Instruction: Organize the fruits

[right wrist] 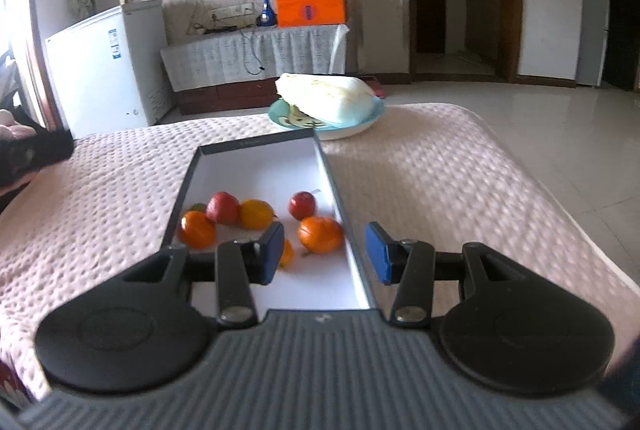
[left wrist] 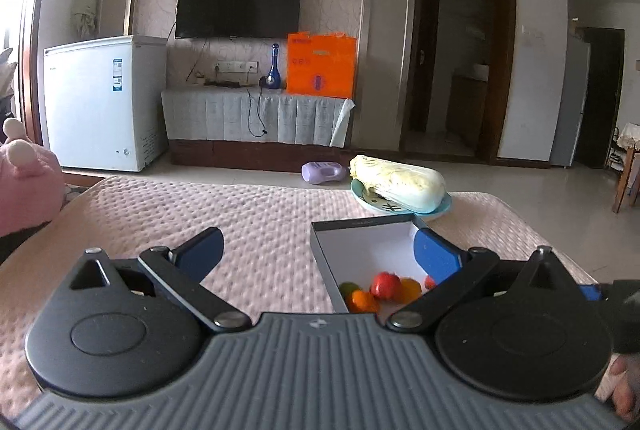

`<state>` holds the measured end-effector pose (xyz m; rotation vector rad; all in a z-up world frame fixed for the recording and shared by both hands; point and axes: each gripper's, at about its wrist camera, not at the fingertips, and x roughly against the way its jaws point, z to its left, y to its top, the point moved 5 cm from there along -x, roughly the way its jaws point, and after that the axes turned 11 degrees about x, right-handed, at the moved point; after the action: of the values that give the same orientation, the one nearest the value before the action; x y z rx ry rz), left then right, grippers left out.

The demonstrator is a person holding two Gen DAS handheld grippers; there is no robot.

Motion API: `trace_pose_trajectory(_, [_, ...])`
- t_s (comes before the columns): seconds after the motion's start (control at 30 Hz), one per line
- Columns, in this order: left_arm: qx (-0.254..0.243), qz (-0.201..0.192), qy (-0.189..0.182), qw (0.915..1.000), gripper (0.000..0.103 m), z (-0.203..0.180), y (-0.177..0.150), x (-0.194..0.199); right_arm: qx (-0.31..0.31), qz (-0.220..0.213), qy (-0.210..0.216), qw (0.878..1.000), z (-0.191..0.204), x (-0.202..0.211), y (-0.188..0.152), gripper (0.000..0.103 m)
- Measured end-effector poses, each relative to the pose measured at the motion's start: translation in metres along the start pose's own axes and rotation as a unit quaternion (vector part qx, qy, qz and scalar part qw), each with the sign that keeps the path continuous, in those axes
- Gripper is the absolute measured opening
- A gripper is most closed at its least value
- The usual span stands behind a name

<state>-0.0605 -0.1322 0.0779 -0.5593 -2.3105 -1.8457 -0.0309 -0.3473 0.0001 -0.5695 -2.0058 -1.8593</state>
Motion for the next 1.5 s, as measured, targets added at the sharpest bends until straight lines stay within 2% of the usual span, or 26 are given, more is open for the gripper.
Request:
trace_pose_trajectory(0.13, [-0.019,0.011,0.024,0.9995,0.103,0.003,-0.008,0.016,-0.004,-0.004,-0.006,1.0,-0.003,0.018,-0.008,0.048])
trace_pose_trajectory(0.23, [-0.02,0.015,0.026,0.9993,0.103,0.002,-0.014,0.028,0.005,-0.008,-0.009,1.0,-0.001,0.033,-0.014,0.048])
trace_pose_trajectory(0.4, [-0.033,0.036,0.022,0.9986,0.103,-0.012,-0.029,0.043,-0.042,-0.001,0.011,0.999,-0.004,0.057,-0.033,0.048])
trace_pose_trajectory(0.5, [-0.031,0.057,0.02,0.9977,0.103,-0.018,-0.039,0.051,-0.032,0.009,0.013,0.999,-0.001,0.064,-0.042,0.048])
trace_pose_trajectory(0.63, [-0.023,0.077,0.016,0.9966,0.103,-0.023,-0.049,0.058,-0.019,0.026,0.01,0.999,-0.006,0.064,-0.051,0.048])
trace_pose_trajectory(0.83, [-0.024,0.087,0.013,0.9958,0.103,-0.027,-0.054,0.062,-0.017,0.046,0.01,0.999,-0.013,0.063,-0.061,0.048])
trace_pose_trajectory(1.07, [-0.028,0.094,0.008,0.9951,0.103,-0.031,-0.058,0.062,0.006,0.071,0.026,0.997,-0.004,0.056,-0.067,0.048])
trace_pose_trajectory(1.5, [-0.039,0.112,0.002,0.993,0.103,-0.034,-0.068,0.055,0.014,0.075,0.028,0.997,-0.001,0.054,-0.068,0.048])
